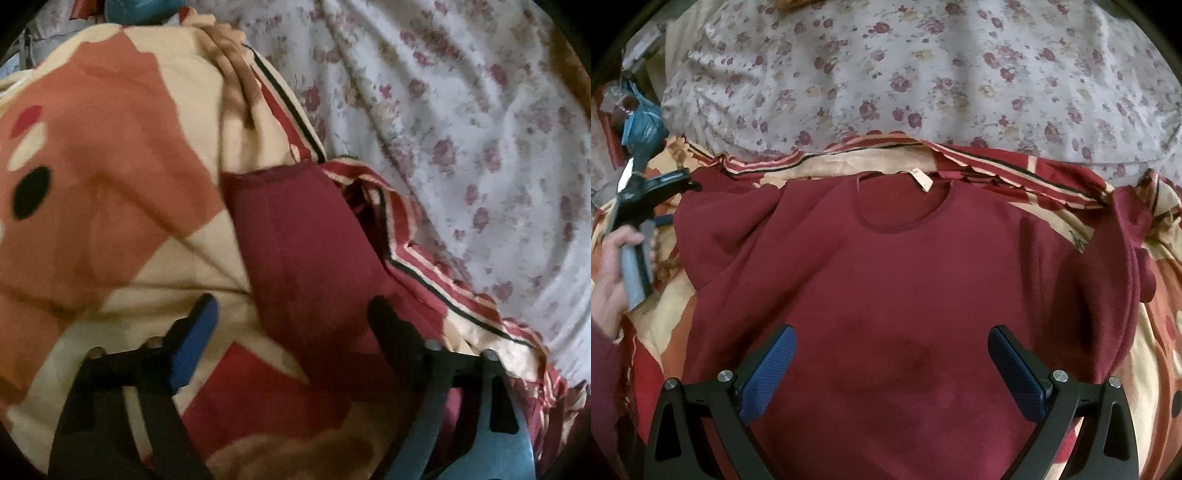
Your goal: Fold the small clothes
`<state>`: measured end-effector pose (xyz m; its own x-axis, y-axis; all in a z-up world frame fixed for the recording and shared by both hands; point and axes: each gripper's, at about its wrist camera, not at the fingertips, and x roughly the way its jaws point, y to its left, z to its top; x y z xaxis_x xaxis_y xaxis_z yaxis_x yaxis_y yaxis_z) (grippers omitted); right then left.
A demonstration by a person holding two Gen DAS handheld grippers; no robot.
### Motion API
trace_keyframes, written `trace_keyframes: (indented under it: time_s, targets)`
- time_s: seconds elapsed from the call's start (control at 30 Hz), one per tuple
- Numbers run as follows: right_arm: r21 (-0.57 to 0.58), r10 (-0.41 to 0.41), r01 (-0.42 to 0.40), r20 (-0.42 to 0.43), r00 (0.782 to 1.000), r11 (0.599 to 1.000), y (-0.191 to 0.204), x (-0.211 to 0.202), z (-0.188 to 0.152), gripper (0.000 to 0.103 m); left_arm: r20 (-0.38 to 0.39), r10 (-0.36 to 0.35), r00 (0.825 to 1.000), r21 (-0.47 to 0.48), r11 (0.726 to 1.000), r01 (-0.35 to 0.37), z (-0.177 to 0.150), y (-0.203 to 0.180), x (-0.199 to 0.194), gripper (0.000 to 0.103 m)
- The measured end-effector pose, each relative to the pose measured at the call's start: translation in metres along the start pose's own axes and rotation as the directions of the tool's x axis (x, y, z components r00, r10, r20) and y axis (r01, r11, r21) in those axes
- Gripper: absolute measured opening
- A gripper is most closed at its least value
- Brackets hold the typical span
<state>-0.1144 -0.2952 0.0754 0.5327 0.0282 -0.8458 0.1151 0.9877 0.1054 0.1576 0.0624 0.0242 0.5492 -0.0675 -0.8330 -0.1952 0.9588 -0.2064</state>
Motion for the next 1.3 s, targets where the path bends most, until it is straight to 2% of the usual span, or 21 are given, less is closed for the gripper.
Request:
trace_keyframes:
  time_s: [0.07,0.1,0.13,0.2,0.33,0.47,0.53,0.63,0.7,0.77,0.8,0.87,0.9,0.93,0.97,1.03,1.1,1.17,1.23,1.3]
  targets:
    - [-0.001,0.004,-0.004,-0.002,1.000,1.000,0.000,0.002,0.000,0.103,-0.024,-0.017,1.000,-0.010,1.000,0.016,0.002,0.000,0.012,0.057]
    - [0.001,0.006,-0.006,-0.004,1.000,1.000,-0.001,0.003,0.000,0.103,-0.034,-0.025,0.999,-0.016,1.000,0.025,0.003,0.001,0.017,0.040]
    - [0.004,0.010,-0.010,-0.003,1.000,1.000,-0.002,0.004,0.000,0.103,-0.037,-0.022,0.999,-0.015,1.000,0.021,0.003,0.001,0.020,0.028]
    - [0.021,0.023,-0.023,0.000,1.000,1.000,-0.005,0.005,-0.001,0.103,-0.028,-0.017,0.999,-0.005,1.000,0.016,0.005,0.004,0.019,0.014]
    - [0.056,0.036,-0.038,0.032,0.999,0.998,-0.013,0.002,-0.003,0.103,0.012,-0.125,0.992,-0.003,0.992,0.125,0.014,0.014,-0.013,0.011]
    - [0.098,0.035,-0.041,0.062,0.997,0.994,-0.023,-0.005,-0.004,0.103,0.078,-0.164,0.983,0.098,0.983,0.156,0.023,0.006,-0.062,0.006]
    - [0.120,0.038,-0.046,0.070,0.997,0.992,-0.027,-0.009,-0.004,0.103,0.092,-0.200,0.976,0.113,0.975,0.189,0.025,0.003,-0.084,0.005]
    - [0.132,0.036,-0.047,0.084,0.996,0.990,-0.030,-0.017,-0.006,0.103,0.108,-0.279,0.954,0.160,0.952,0.260,0.023,-0.019,-0.116,0.005]
    - [0.137,0.033,-0.046,0.097,0.995,0.990,-0.034,-0.024,-0.007,0.103,0.117,-0.310,0.943,0.235,0.932,0.277,0.016,-0.038,-0.140,0.006]
    - [0.154,0.036,-0.051,0.103,0.994,0.987,-0.038,-0.030,-0.008,0.103,0.111,-0.323,0.940,0.253,0.924,0.288,0.013,-0.050,-0.153,0.006]
    - [0.160,0.044,-0.060,0.103,0.994,0.985,-0.040,-0.032,-0.009,0.103,0.091,-0.331,0.939,0.232,0.924,0.303,0.012,-0.051,-0.153,0.006]
    - [0.162,0.058,-0.074,0.102,0.993,0.984,-0.041,-0.036,-0.011,0.103,0.057,-0.325,0.944,0.164,0.936,0.313,0.012,-0.044,-0.144,0.014]
    - [0.158,0.055,-0.071,0.101,0.993,0.985,-0.041,-0.037,-0.012,0.103,0.042,-0.313,0.949,0.136,0.943,0.305,0.010,-0.039,-0.137,0.038]
    - [0.154,0.052,-0.067,0.099,0.994,0.986,-0.040,-0.037,-0.014,0.103,0.028,-0.301,0.953,0.106,0.949,0.296,0.008,-0.035,-0.126,0.067]
    - [0.152,0.052,-0.067,0.098,0.994,0.986,-0.040,-0.038,-0.015,0.103,0.024,-0.295,0.955,0.047,0.955,0.293,0.004,-0.023,-0.114,0.075]
    - [0.151,0.057,-0.070,0.089,0.994,0.986,-0.041,-0.035,-0.016,0.103,0.020,-0.301,0.954,-0.043,0.953,0.301,-0.006,-0.003,-0.096,0.078]
    - [0.152,0.061,-0.072,0.078,0.995,0.986,-0.042,-0.030,-0.016,0.103,-0.046,-0.283,0.958,-0.104,0.955,0.278,-0.017,0.012,-0.069,0.078]
    - [0.159,0.060,-0.070,0.066,0.996,0.985,-0.042,-0.023,-0.016,0.103,-0.117,-0.282,0.952,-0.163,0.951,0.262,-0.029,0.024,-0.043,0.078]
    - [0.166,0.068,-0.075,0.049,0.996,0.983,-0.042,-0.017,-0.016,0.103,-0.149,-0.330,0.932,-0.254,0.924,0.286,-0.037,0.034,-0.024,0.078]
    - [0.161,0.073,-0.078,0.036,0.997,0.984,-0.039,-0.011,-0.016,0.103,-0.122,-0.359,0.925,-0.313,0.898,0.307,-0.037,0.038,-0.016,0.078]
